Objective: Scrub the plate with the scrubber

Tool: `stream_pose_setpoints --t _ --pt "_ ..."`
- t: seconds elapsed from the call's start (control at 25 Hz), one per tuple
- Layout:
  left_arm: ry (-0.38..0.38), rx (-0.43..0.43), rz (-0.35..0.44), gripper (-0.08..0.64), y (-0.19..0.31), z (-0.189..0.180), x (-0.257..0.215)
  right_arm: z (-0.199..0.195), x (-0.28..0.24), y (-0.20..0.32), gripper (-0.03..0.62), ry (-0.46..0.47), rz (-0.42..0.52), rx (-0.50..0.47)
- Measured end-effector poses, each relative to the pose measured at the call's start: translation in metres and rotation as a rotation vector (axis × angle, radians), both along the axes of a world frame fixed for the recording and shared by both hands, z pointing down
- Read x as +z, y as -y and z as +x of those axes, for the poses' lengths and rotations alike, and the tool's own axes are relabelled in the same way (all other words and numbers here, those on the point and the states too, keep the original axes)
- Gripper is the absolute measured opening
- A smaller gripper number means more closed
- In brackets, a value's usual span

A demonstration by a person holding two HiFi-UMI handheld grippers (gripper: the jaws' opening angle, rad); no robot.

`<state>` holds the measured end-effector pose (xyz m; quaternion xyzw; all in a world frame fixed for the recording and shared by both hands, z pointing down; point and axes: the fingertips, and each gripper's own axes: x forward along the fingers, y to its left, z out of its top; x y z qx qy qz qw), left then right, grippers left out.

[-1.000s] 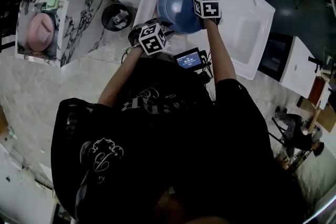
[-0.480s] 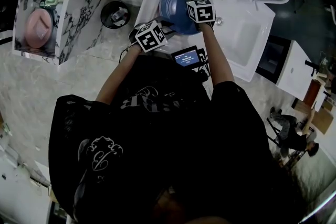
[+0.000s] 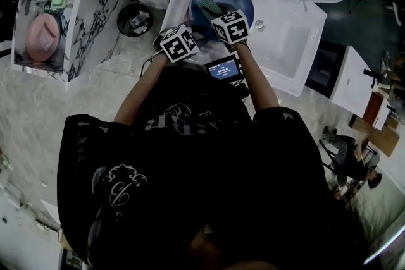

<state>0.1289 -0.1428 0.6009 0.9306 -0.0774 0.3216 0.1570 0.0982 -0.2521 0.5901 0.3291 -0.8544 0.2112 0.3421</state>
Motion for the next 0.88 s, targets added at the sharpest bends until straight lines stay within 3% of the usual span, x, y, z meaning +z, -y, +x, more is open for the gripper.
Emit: stream_pose_setpoints --t 0.24,0.4,0.6,0.88 --pt "0.002 0.004 0.006 0.12 0.0 0.0 -0.002 0.0 0.001 -0.023 0.091 0.094 -0.11 0.007" --pt "0.002 0.002 0.004 0.12 0.0 0.0 -0.002 0.001 0.001 -0.027 0.091 0.093 -0.118 -0.005" --pt "0.002 -0.005 0.006 0.12 0.0 0.0 -0.003 0.015 -0.011 -0.008 0.091 0.061 0.004 -0.014" --pt "0.012 -0.004 0.003 0.12 -0.001 0.0 -0.001 0.084 -0.024 0.057 0.091 -0.054 0.174 0.126"
